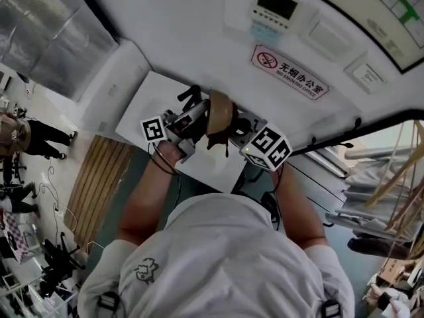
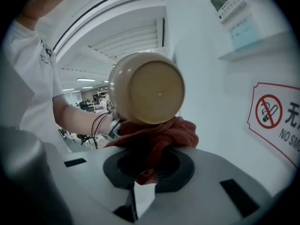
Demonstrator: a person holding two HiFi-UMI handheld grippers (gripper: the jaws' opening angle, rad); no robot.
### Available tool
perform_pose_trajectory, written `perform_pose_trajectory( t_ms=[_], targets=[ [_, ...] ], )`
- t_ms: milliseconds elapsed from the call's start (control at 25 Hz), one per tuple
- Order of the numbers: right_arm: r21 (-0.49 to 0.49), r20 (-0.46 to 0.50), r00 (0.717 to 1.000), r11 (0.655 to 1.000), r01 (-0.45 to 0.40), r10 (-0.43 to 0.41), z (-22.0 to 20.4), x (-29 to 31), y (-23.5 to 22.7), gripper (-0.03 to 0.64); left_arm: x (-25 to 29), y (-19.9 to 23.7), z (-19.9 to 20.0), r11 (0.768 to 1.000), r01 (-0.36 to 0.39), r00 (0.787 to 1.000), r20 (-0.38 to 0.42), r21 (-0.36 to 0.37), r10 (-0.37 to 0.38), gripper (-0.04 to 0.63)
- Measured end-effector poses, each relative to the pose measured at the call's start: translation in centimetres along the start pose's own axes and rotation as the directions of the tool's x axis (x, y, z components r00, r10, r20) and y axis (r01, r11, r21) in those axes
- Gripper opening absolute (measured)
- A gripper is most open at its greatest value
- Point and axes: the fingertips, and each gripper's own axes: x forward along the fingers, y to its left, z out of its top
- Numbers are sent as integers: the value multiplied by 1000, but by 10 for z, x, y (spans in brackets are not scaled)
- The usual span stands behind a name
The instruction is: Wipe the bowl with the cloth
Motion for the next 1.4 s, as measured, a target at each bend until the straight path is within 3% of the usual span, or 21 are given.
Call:
perform_pose_trajectory(
  t_ms=[240,480,760,920,1040,1200,1400],
  targets=[
    [-26,4,995,995,-99,100,-1,3,42,51,-9,16,10,994,-108,993,43,30,106,17],
    [-87,26,994,991,-99,102,21,-17,70,51,-29,17,2,993,-117,993,24,4,117,17],
    [-153,66,997,987,-41,51,53,-42,95,51,-55,3,-16,996,-72,997,-10,-53,72,17],
    [-166,125,992,985,55,-34,76,-52,97,51,-69,-5,-30,996,-53,997,-52,-65,50,17],
    [-153,162,982,981,119,-94,87,-56,93,51,-78,-16,-43,996,-15,997,-75,-87,9,17],
    [-109,231,967,984,138,-110,103,-57,95,51,-87,-32,-51,994,36,995,-93,-107,-46,17],
    [-37,297,942,984,176,-157,117,-52,89,51,-85,-59,-67,990,110,976,-180,-85,-124,15]
  ],
)
